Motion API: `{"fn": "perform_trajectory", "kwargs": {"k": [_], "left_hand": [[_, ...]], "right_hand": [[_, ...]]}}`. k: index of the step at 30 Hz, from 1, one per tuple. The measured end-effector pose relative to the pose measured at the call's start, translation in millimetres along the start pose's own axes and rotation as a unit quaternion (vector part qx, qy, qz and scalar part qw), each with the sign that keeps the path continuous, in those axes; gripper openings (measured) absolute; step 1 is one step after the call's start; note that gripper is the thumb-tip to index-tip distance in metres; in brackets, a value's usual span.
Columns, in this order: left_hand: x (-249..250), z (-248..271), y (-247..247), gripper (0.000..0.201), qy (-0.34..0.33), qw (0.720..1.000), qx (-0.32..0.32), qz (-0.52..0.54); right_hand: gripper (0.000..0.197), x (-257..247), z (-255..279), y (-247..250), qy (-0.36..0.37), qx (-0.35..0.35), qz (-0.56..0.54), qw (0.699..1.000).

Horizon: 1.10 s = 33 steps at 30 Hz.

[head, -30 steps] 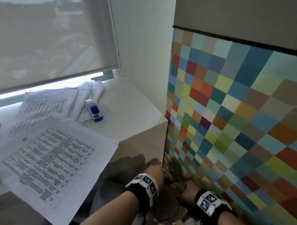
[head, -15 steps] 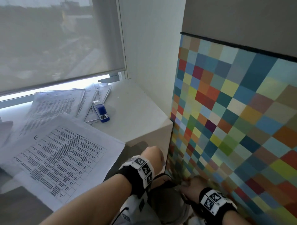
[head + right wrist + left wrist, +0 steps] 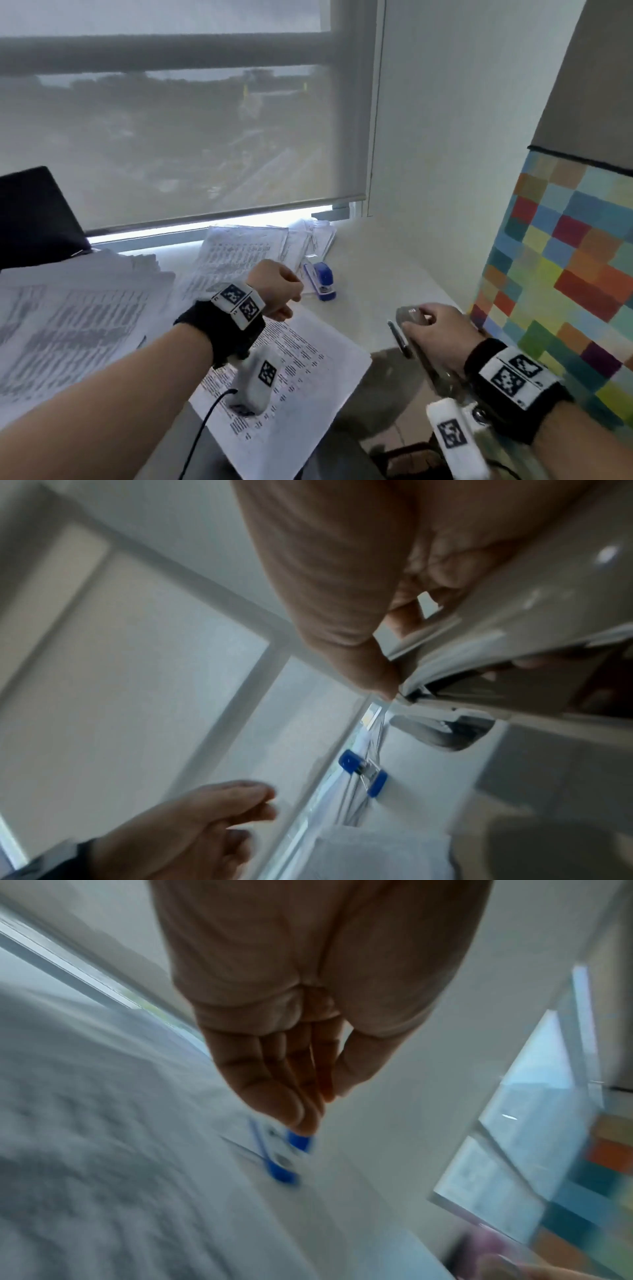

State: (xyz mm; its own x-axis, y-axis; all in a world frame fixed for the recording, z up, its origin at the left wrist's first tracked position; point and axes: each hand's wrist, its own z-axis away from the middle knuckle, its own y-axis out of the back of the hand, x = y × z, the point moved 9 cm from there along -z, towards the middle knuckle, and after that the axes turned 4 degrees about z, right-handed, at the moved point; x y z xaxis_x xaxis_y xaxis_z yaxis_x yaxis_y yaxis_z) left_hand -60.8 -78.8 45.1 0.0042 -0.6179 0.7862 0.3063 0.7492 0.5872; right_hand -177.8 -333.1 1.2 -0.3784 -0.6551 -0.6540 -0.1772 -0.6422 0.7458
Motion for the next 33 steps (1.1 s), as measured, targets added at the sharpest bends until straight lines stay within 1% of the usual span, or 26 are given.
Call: {"fn": "perform_trajectory", "kwargs": {"k": [4, 5, 7, 9, 10, 11, 13, 14, 15, 16, 17, 18, 20, 21, 23, 25, 27, 29, 30, 31, 32, 33], "left_hand": [[-61, -9, 73, 0.008, 0.060, 0.994, 0.069, -0.064], [-80, -10, 90, 0.008, 0.077, 0.990, 0.081, -0.080], [-109, -6, 101, 0.009, 0.103, 0.984, 0.078, -0.121], [-140, -4, 117, 0.027, 0.122, 0.976, 0.078, -0.161], [-151, -4, 124, 0.037, 0.127, 0.971, 0.075, -0.191], [-159, -4, 132, 0.045, 0.130, 0.964, 0.075, -0.218], [-168, -8, 141, 0.052, 0.129, 0.958, 0.071, -0.247], [-170, -11, 144, 0.055, 0.129, 0.956, 0.069, -0.254], [-171, -15, 145, 0.057, 0.131, 0.954, 0.066, -0.260], [-171, -18, 144, 0.059, 0.133, 0.952, 0.062, -0.269], [-171, -21, 143, 0.062, 0.138, 0.948, 0.056, -0.283], [-172, -23, 142, 0.064, 0.142, 0.941, 0.050, -0.303], [-174, -27, 140, 0.070, 0.147, 0.928, 0.040, -0.340], [-176, -29, 140, 0.073, 0.150, 0.925, 0.036, -0.347], [-180, -32, 139, 0.078, 0.157, 0.922, 0.026, -0.353], [-183, -36, 137, 0.082, 0.157, 0.916, 0.014, -0.369], [-184, -38, 134, 0.083, 0.156, 0.908, 0.002, -0.390], [-187, -41, 132, 0.086, 0.158, 0.903, -0.001, -0.400], [-190, -43, 132, 0.088, 0.165, 0.905, -0.003, -0.392], [-192, -44, 132, 0.088, 0.172, 0.909, -0.003, -0.381], [-194, -44, 131, 0.086, 0.178, 0.912, -0.004, -0.369], [-194, -44, 131, 0.084, 0.182, 0.915, -0.003, -0.359]], "right_hand": [[0.034, -22, -62, -37, -0.013, -0.036, 0.096, 0.995], [0.035, -30, -78, -45, -0.016, -0.038, 0.114, 0.993], [0.031, -30, -95, -44, -0.032, -0.029, 0.124, 0.991], [0.027, -43, -111, -47, -0.035, -0.011, 0.128, 0.991], [0.028, -52, -116, -47, -0.036, 0.002, 0.135, 0.990], [0.033, -64, -122, -48, -0.033, 0.020, 0.169, 0.985], [0.043, -98, -126, -47, 0.002, 0.074, 0.243, 0.967], [0.046, -119, -130, -51, 0.040, 0.094, 0.242, 0.965], [0.048, -137, -133, -56, 0.074, 0.098, 0.220, 0.968], [0.048, -151, -137, -64, 0.092, 0.085, 0.191, 0.974], [0.046, -159, -143, -73, 0.091, 0.060, 0.172, 0.979], [0.043, -162, -149, -84, 0.074, 0.026, 0.164, 0.983], [0.035, -157, -157, -106, 0.018, -0.049, 0.151, 0.987], [0.035, -154, -159, -115, -0.001, -0.070, 0.143, 0.987], [0.040, -150, -162, -125, -0.022, -0.072, 0.149, 0.986], [0.037, -150, -165, -125, -0.028, -0.044, 0.158, 0.986], [0.029, -151, -166, -123, -0.018, -0.030, 0.110, 0.993], [0.025, -155, -162, -117, 0.019, -0.015, 0.000, 1.000], [0.026, -155, -157, -114, 0.032, -0.009, -0.073, 0.997], [0.025, -151, -152, -113, 0.033, -0.010, -0.151, 0.988], [0.023, -147, -146, -114, 0.024, -0.015, -0.236, 0.971], [0.020, -142, -141, -117, 0.006, -0.022, -0.323, 0.946]]}}
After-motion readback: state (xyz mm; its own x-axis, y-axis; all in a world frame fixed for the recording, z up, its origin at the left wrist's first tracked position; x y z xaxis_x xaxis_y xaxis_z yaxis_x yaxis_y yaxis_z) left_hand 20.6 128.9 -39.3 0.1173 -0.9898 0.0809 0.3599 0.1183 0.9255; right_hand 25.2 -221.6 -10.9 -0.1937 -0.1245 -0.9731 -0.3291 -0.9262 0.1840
